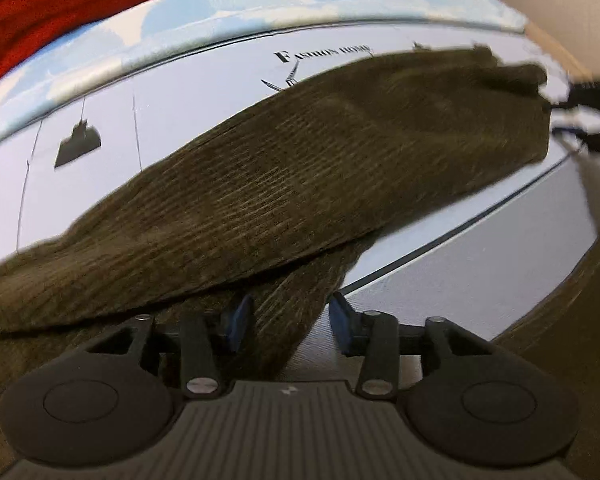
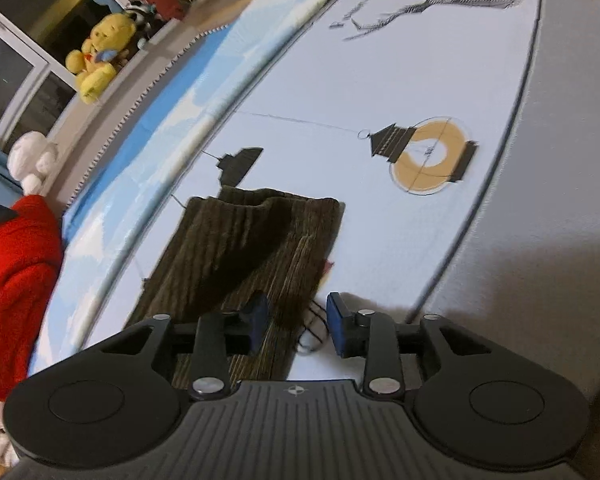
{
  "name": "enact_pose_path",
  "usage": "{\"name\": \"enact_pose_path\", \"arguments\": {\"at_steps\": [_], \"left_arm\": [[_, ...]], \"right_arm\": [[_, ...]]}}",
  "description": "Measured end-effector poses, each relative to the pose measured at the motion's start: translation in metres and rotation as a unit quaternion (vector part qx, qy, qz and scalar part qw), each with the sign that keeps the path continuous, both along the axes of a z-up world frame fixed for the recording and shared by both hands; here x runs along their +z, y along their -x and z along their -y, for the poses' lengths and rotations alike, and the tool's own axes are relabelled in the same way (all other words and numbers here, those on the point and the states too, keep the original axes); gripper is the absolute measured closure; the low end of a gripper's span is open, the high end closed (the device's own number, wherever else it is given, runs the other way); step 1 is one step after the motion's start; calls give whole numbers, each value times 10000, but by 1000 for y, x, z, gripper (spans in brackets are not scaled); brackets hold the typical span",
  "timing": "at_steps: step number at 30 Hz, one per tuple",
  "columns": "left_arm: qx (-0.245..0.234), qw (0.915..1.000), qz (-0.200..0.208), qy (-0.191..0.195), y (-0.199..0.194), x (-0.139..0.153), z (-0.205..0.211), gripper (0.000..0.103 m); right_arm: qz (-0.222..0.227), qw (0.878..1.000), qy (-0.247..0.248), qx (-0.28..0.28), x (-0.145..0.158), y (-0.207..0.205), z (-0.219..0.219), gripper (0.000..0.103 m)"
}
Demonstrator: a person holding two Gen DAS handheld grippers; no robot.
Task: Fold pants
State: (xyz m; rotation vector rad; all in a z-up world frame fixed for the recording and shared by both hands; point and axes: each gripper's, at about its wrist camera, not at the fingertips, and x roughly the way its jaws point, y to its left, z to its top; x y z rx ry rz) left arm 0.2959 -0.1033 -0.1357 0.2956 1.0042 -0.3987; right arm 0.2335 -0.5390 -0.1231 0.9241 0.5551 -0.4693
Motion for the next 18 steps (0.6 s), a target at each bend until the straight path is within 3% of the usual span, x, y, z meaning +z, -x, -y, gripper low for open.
{"name": "enact_pose_path", "arguments": {"at_steps": [2, 4, 5, 8, 10, 12, 13, 14, 15, 17, 18], "left_arm": [[-240, 9993, 203, -207, 3, 3, 2, 88], [-174, 9991, 274, -266, -2, 5, -3, 91], [-69, 9994, 277, -217, -6, 7, -8, 92], [186, 9993, 330, -32, -13, 20, -22, 93], [257, 9989, 377, 146, -16, 32, -29, 93], [172, 9982, 403, 404, -15, 48, -33, 93], [10, 9980, 372, 510, -13, 55, -33, 93], [-245, 9974, 271, 628, -11, 60, -33, 93], [-578, 9957, 130, 711, -6, 63, -33, 93], [-1059, 9928, 14, 560, 2, 62, -32, 93], [-1232, 9912, -153, 464, 5, 58, -31, 93]], "right_arm": [[-11, 9998, 215, 37, 2, -12, -2, 68], [-76, 9992, 400, 32, 6, -25, -5, 72], [-115, 9989, 457, 27, 9, -31, -6, 91], [-44, 9980, 618, 81, 25, -46, -12, 94], [601, 9960, 602, 268, 66, -52, -16, 95], [1598, 9815, 903, 552, 128, -47, -27, 95], [1878, 9724, 1261, 575, 150, -41, -34, 95], [1867, 9707, 1449, 428, 158, -36, -35, 96], [1552, 9790, 1311, 173, 149, -33, -28, 96], [151, 9946, 945, -395, 104, -29, -10, 96], [-407, 9952, 727, -521, 80, -25, -3, 96]]}}
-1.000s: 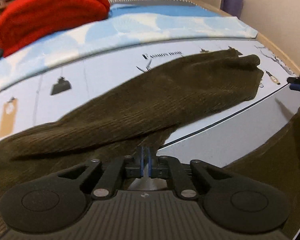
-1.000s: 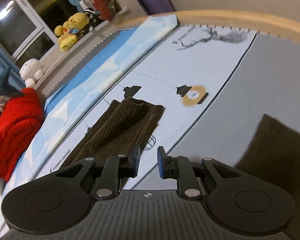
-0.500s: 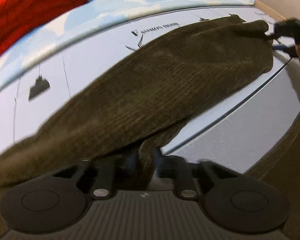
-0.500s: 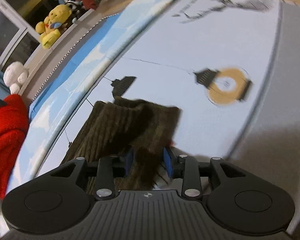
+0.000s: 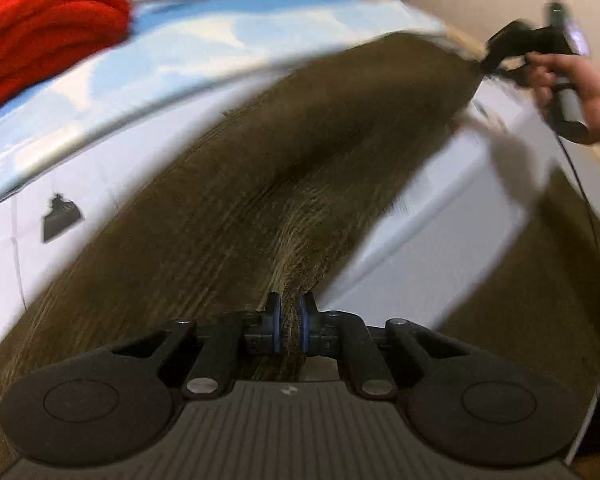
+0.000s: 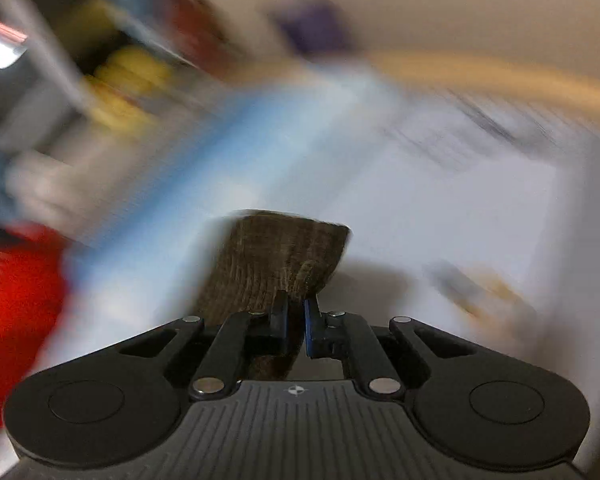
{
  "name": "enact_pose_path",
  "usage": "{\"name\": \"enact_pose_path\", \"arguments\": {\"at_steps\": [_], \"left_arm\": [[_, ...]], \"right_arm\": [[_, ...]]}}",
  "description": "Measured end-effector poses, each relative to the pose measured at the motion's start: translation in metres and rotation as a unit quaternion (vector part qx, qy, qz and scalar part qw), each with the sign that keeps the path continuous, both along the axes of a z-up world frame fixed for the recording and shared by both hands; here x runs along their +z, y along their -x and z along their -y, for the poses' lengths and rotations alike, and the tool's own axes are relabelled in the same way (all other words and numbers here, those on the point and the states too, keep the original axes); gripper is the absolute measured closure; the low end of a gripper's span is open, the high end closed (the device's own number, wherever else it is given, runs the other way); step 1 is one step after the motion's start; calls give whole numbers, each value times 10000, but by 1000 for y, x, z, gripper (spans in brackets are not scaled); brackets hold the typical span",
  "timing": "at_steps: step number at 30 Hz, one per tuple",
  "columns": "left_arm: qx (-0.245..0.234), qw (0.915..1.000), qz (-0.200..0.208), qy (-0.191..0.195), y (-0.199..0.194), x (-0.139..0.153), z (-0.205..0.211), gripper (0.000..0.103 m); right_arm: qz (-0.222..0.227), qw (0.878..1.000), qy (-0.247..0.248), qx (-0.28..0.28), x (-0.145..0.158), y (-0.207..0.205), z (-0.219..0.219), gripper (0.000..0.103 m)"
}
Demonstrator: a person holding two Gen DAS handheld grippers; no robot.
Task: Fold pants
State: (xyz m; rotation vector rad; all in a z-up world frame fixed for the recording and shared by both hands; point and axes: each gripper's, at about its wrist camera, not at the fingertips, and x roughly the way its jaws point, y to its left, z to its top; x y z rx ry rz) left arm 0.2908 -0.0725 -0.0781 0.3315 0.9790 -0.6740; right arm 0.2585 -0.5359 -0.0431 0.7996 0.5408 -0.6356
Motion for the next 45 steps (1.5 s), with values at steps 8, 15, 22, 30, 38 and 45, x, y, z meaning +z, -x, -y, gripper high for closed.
{"name": "enact_pose_path", "arguments": {"at_steps": [8, 15, 22, 30, 38, 45], "left_arm": [[-677, 9972, -115, -286, 21, -5, 1, 93], [-1207, 9918, -399, -158, 45, -21, 5, 87], [-801, 9951, -241, 530, 36, 20, -43, 61], [2776, 9594, -155, 463, -10, 27, -243, 42], [5036, 8527, -1255, 595, -14, -21, -383, 39], [4810, 8627, -1391, 717, -19, -48, -377, 31]], "right_arm": [[-198, 9991, -343, 140, -21, 37, 15, 96], [-1183, 9823, -959, -1088, -59, 104, 42, 97], [-1286, 9831, -175, -1292, -37, 126, 28, 79], [-97, 9947, 620, 809, 16, 58, -61, 70], [-42, 9076, 1302, 3991, 11, -32, -228, 61], [-497, 8040, 2751, 5248, -21, -57, -314, 61]]}}
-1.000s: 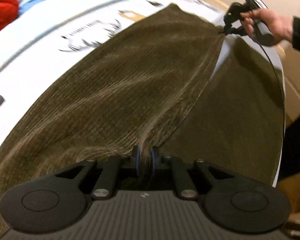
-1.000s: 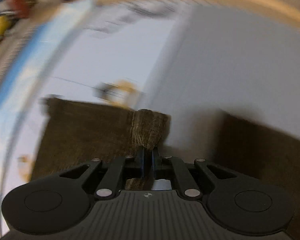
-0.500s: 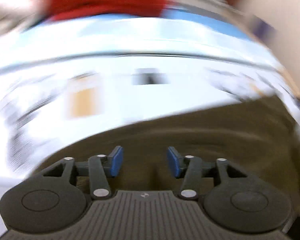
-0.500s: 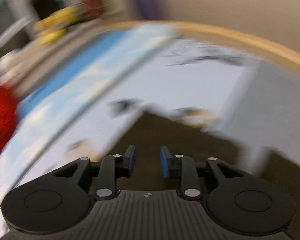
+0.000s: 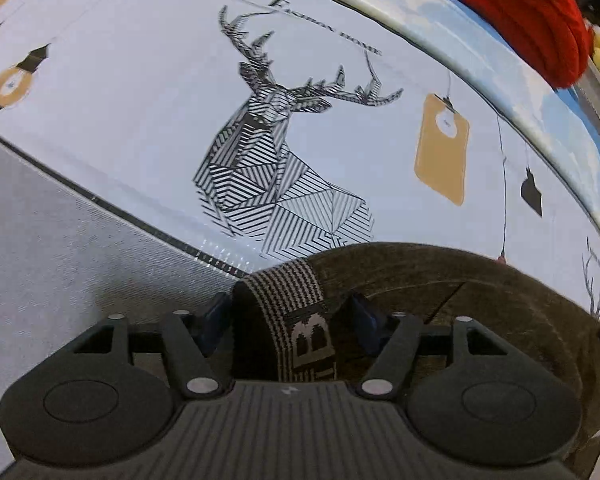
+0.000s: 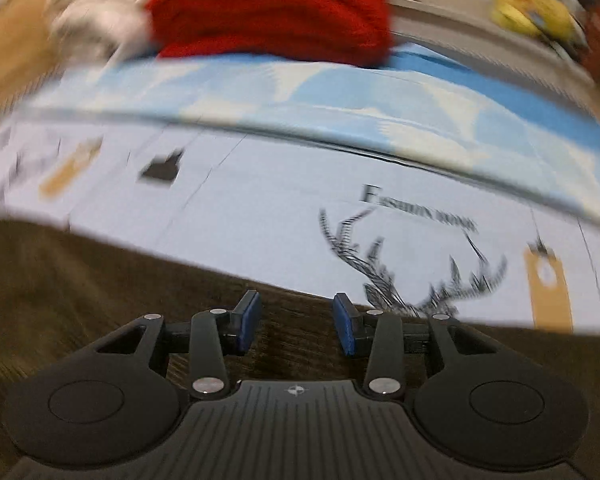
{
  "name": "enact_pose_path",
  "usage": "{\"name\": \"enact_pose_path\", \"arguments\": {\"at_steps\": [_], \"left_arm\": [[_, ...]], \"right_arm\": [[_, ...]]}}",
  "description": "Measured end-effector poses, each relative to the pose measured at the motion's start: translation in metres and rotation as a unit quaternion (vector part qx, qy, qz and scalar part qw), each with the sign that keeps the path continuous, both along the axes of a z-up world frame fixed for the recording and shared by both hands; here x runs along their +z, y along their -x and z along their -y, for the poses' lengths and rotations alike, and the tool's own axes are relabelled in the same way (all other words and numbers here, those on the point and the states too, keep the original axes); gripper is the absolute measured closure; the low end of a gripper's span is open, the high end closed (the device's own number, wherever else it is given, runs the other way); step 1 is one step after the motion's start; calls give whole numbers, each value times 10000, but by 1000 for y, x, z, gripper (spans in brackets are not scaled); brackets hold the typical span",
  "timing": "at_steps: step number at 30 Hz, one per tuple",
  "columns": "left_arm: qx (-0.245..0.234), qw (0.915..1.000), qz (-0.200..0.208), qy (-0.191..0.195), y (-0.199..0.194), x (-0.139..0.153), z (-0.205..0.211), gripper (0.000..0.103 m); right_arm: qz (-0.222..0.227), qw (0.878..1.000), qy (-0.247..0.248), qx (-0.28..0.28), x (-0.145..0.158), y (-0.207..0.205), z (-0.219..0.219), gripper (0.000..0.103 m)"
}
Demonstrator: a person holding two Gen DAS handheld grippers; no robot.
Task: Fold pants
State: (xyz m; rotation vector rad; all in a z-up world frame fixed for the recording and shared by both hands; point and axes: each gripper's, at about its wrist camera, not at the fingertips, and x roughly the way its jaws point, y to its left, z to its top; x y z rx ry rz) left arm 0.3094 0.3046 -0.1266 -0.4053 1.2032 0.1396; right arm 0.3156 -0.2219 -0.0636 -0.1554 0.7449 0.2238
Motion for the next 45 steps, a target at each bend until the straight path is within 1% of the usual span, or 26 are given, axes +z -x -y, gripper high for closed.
{"name": "enact_pose_path", "arguments": {"at_steps": [2, 4, 6, 8, 11, 13, 14, 16, 17, 19, 20, 21, 22, 24, 25, 26, 28, 30, 32, 35, 37, 38, 39, 41, 44, 45], "left_arm": [[-184, 9997, 46, -129, -1, 0, 5, 31], [-321, 9991, 68, -260, -1, 0, 9, 31], [-354, 9990, 78, -274, -1, -1, 8, 31], [-371, 9989, 74, -280, -1, -1, 8, 31], [-463, 9983, 66, -338, 0, 0, 9, 31], [-517, 9980, 70, -355, 0, -1, 10, 31], [-544, 9979, 73, -355, 0, -1, 10, 31], [-559, 9978, 81, -360, 1, 0, 9, 31], [-565, 9977, 85, -370, 1, 0, 9, 31], [-597, 9972, 92, -431, 2, 1, 11, 34], [-607, 9970, 90, -468, 1, 1, 11, 39], [-626, 9968, 88, -497, 1, 2, 12, 44], [-683, 9961, 97, -554, 1, 3, 14, 47], [-866, 9932, 146, -759, 1, 8, 20, 53], [-950, 9917, 174, -843, 1, 11, 24, 55], [-1053, 9896, 211, -954, 1, 15, 28, 56], [-1181, 9861, 315, -1122, 1, 22, 33, 58], [-1227, 9836, 492, -1230, 1, 30, 36, 59], [-1278, 9808, 690, -1303, 1, 37, 40, 59], [-1225, 9803, 802, -1325, 0, 42, 42, 59], [-1116, 9815, 770, -1351, 0, 39, 40, 59], [-1083, 9822, 764, -1334, 0, 38, 39, 58], [-1059, 9825, 755, -1333, 0, 36, 39, 58], [-1059, 9827, 754, -1316, 0, 35, 39, 57], [-1068, 9828, 673, -1346, 0, 38, 39, 51], [-1029, 9838, 658, -1310, -1, 41, 38, 51]], "right_arm": [[100, 9994, 289, 169, -6, -7, -3, 61], [155, 9981, 481, 339, -9, -7, -5, 58], [154, 9961, 611, 625, -12, -13, -13, 51], [133, 9931, 769, 876, -16, -17, -19, 47], [-3, 9901, 830, 1133, -26, -24, -27, 40], [30, 9885, 888, 1220, -32, -27, -29, 35], [55, 9884, 898, 1226, -32, -27, -29, 30], [-9, 9888, 813, 1248, -31, -31, -26, 30], [-33, 9888, 771, 1279, -32, -32, -25, 33], [-70, 9867, 683, 1471, -31, -30, -26, 47], [-85, 9850, 654, 1596, -31, -29, -28, 62], [-70, 9827, 715, 1706, -31, -27, -31, 68], [-35, 9806, 829, 1775, -31, -25, -34, 70], [-22, 9774, 927, 1897, -30, -23, -38, 88], [-13, 9768, 948, 1923, -28, -22, -38, 92], [-4, 9763, 922, 1958, -26, -21, -37, 99], [129, 9769, 827, 1969, -20, -21, -32, 101], [364, 9825, 621, 1720, -11, -22, -25, 101], [703, 9845, 662, 1462, -6, -21, -23, 101], [1141, 9831, 1019, 1006, -9, -21, -31, 101], [1519, 9708, 1822, 353, -18, -24, -39, 103], [1492, 9699, 1922, 42, -20, -29, -37, 103], [1355, 9731, 1845, -256, -21, -34, -31, 103], [1149, 9789, 1601, -547, -18, -38, -18, 103], [1127, 9853, 1198, -457, -1, -28, -6, 103], [1168, 9862, 1097, -428, 7, -22, -3, 103]]}}
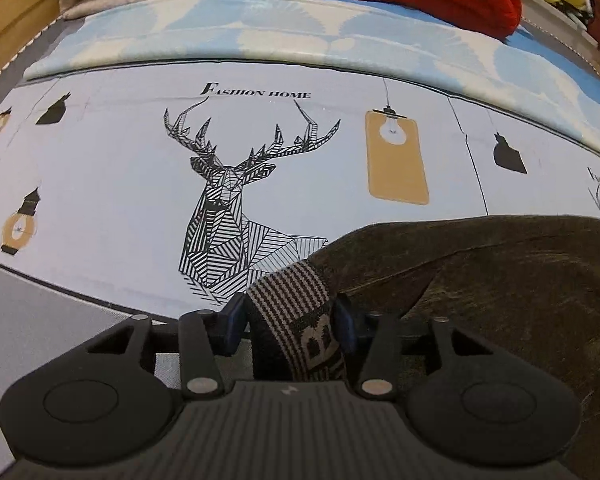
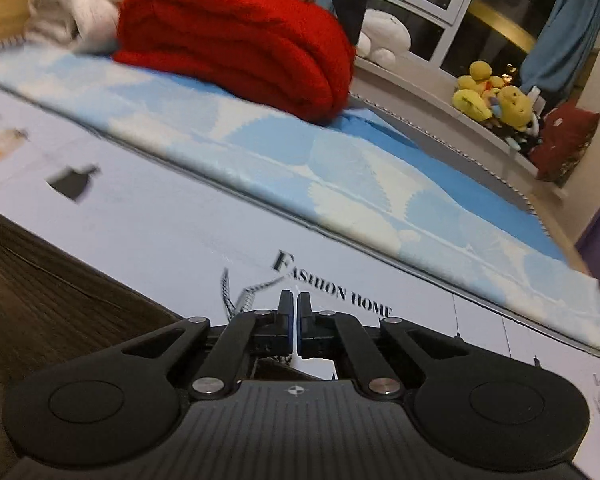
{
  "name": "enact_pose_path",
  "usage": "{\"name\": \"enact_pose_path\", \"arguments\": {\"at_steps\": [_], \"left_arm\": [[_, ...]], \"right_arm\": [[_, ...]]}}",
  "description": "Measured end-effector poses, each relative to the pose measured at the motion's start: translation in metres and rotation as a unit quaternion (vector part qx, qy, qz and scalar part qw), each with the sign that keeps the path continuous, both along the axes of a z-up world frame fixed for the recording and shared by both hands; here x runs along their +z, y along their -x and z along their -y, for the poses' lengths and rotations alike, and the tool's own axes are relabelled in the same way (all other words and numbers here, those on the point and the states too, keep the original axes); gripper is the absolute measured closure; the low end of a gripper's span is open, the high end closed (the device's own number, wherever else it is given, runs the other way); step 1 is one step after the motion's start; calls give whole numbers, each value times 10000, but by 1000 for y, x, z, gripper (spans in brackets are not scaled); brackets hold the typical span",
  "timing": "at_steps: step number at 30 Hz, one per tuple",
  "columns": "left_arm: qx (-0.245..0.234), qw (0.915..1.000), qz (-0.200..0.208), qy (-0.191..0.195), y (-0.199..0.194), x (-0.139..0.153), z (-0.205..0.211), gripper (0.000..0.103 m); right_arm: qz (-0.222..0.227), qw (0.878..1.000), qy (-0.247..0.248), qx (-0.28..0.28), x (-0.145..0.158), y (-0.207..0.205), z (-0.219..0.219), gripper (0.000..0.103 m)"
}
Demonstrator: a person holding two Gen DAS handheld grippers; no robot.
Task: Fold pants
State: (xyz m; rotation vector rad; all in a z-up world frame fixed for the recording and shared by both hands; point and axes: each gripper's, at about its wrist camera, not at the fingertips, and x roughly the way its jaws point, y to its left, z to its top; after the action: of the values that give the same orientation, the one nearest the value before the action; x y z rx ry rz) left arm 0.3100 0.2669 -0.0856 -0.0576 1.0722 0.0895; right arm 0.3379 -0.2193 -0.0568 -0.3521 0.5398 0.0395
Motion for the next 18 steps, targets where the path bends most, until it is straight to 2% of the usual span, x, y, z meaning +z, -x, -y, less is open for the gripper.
{"name": "enact_pose_path", "arguments": {"at_steps": [4, 6, 8, 14, 16, 18], "left_arm": [[71, 9999, 105, -89, 2, 13, 5, 50], [63, 9995, 273, -127, 7, 24, 10, 50], [83, 9991, 421, -4, 13, 35, 13, 50], [34, 9970, 727, 244, 43, 60, 22, 50], [33, 9957, 804, 461, 62, 70, 21, 50], [-29, 9954, 710, 647, 77, 75, 19, 50]], "right_arm": [[177, 9989, -445, 10, 35, 31, 14, 96], [368, 9973, -635, -38, 57, 52, 17, 82], [560, 9945, -870, -171, 75, 77, 24, 74], [1174, 9835, -1302, -436, 126, 171, 46, 68], [1258, 9806, -1386, -576, 134, 200, 56, 68], [1228, 9784, -1487, -744, 137, 227, 68, 68]]}}
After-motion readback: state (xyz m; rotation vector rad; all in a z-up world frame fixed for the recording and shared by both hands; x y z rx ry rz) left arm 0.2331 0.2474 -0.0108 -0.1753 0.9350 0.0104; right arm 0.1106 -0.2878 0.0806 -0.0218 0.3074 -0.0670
